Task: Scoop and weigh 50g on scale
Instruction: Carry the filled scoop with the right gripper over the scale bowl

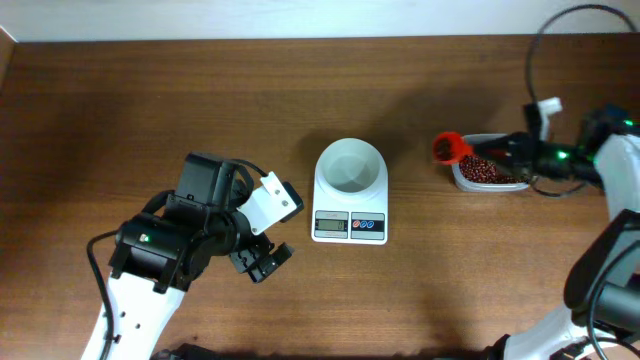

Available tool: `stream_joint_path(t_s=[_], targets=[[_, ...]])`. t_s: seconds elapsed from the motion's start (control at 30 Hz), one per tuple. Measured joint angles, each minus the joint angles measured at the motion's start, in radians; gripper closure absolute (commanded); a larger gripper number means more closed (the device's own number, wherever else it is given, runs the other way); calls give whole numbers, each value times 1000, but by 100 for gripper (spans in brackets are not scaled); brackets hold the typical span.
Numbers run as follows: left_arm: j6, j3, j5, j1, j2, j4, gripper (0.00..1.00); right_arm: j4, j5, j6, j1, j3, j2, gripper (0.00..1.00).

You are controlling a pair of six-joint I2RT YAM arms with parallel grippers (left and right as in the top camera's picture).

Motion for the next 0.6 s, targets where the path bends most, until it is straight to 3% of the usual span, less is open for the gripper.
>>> stream_joint_path(t_s=[0.6], targets=[[0,0,0,0,0,0,1,228,-51,-1,336,0,0,96]])
